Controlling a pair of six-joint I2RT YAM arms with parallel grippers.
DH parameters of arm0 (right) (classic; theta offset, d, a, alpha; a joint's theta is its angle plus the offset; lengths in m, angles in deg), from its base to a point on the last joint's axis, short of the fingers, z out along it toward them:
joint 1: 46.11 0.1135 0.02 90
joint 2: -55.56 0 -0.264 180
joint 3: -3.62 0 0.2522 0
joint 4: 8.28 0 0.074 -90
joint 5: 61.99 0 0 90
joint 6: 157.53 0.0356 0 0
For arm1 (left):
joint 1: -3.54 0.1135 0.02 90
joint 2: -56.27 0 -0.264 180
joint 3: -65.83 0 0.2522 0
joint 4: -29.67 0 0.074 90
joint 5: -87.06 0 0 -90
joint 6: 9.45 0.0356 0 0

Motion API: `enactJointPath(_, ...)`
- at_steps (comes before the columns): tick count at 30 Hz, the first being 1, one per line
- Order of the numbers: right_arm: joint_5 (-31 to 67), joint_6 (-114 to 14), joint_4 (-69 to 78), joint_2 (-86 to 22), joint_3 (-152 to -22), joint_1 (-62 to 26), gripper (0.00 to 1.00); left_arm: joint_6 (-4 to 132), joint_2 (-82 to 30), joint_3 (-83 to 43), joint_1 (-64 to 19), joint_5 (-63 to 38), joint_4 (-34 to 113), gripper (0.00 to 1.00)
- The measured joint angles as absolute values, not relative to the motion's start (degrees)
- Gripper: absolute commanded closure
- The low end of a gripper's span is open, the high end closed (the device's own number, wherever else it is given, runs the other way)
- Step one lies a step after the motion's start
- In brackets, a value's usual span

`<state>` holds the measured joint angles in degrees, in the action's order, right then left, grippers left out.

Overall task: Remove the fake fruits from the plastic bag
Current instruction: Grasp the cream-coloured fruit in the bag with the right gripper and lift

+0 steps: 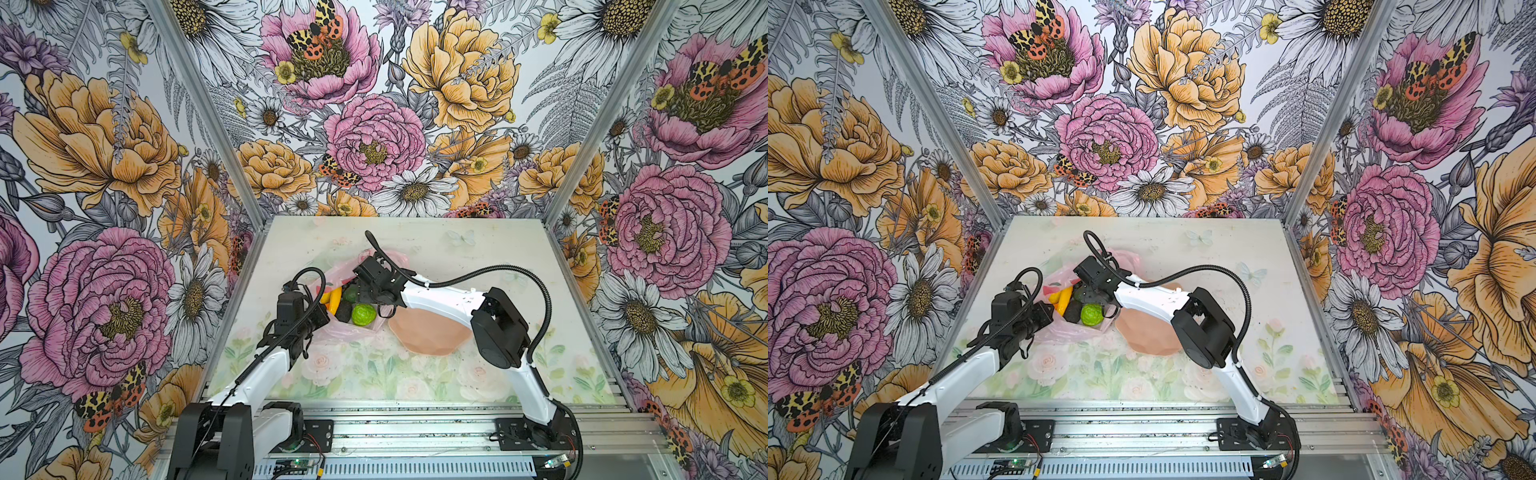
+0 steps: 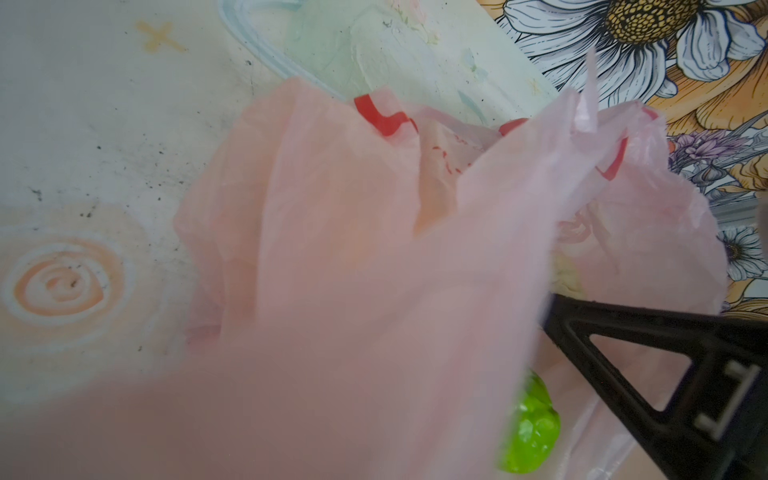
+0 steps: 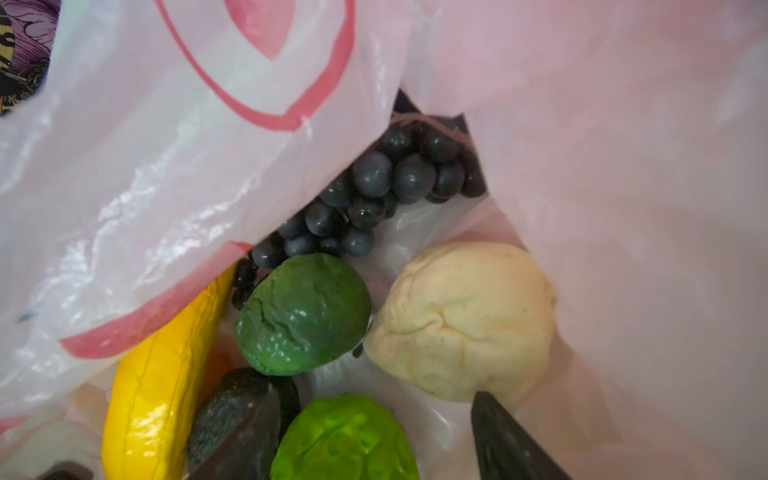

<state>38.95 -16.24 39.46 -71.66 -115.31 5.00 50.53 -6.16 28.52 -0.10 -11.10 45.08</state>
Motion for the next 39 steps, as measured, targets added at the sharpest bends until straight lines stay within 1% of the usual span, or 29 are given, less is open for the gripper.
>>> enactJointPath(7,38.31,-15.47,39.31,-72.75,-115.44,3.3,0.24,50.53,-6.16,28.52,-0.1,-11.1,44.47,0.84)
enactJointPath(16,37.85,-15.52,39.33,-76.51,-118.06,1.74,0.17,50.56,-6.18,28.52,-0.1,-11.12,44.43,0.84)
enactJointPath(28,38.4,-16.57,39.28,-78.08,-119.94,2.05,0.15,50.56,-6.25,28.52,-0.1,-11.1,44.43,0.84)
enactJointPath(31,39.38,-17.05,39.15,-78.08,-119.37,2.66,0.18,50.56,-6.25,28.52,-0.1,-11.1,44.43,0.84)
enactJointPath(39,41.37,-17.94,39.31,-78.08,-118.21,2.95,0.32,50.58,-6.25,28.52,-0.1,-11.1,44.43,0.83)
